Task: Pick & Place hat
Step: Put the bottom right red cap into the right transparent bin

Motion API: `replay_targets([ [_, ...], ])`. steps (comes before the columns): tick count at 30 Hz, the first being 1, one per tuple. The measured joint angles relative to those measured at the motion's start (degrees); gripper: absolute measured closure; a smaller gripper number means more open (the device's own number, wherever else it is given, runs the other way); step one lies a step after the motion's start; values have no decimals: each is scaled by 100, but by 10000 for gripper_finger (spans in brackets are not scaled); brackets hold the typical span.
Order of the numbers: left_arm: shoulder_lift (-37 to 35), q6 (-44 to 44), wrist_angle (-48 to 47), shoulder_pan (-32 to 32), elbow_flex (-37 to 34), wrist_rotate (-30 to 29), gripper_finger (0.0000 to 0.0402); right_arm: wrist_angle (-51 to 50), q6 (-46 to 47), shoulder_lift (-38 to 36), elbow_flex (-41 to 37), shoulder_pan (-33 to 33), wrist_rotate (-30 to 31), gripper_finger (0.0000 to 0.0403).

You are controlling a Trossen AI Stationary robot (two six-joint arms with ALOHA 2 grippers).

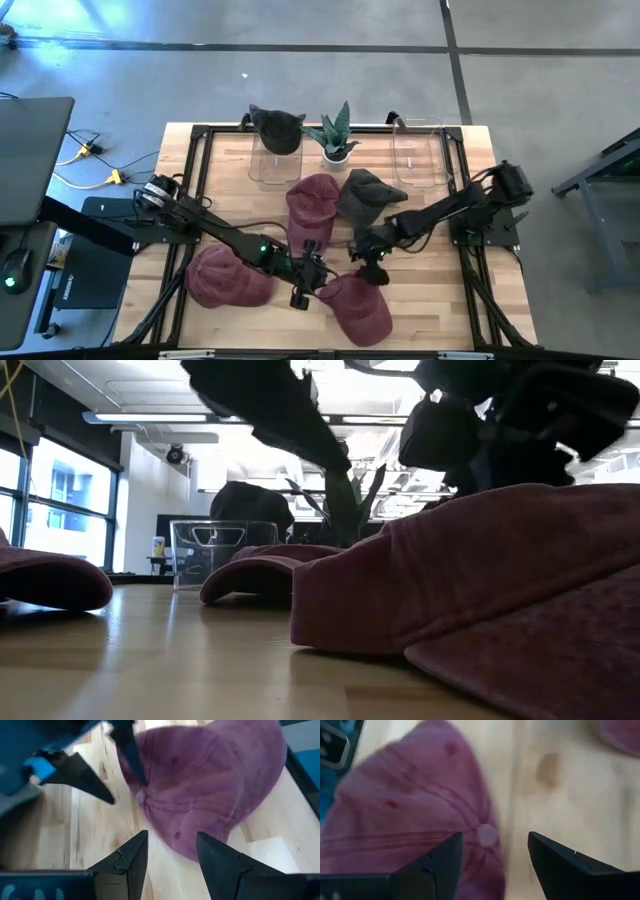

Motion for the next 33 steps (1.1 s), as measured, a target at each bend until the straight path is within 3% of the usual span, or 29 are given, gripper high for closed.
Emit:
replay_targets([
  [5, 0, -38, 10, -13, -74, -118, 241, 3, -446, 526, 372, 304, 39, 192],
  [9, 0, -38, 10, -6, -79, -117, 241, -47, -491, 636, 403, 412, 443, 216],
  [12, 2, -31, -14, -4, -79, -118, 241, -88, -491, 637, 399, 422, 518, 264],
  [16, 2, 68, -3, -4, -79, -339, 241, -167, -476, 587, 410, 416, 386, 361],
  [18, 1, 76, -5, -4, -79, -514, 241, -260, -474, 441, 410, 435, 344, 385],
  [23, 2, 229, 69, -2, -79, -850, 241, -549, -85, -367, 410, 523, 394, 362],
  [27, 2, 538, 534, 0, -79, -931, 241, -742, 66, -1109, 412, 726, 418, 388],
  [33, 2, 996, 1933, 114, -79, 29, 241, -935, 380, -1812, 412, 1090, 1154, 376],
])
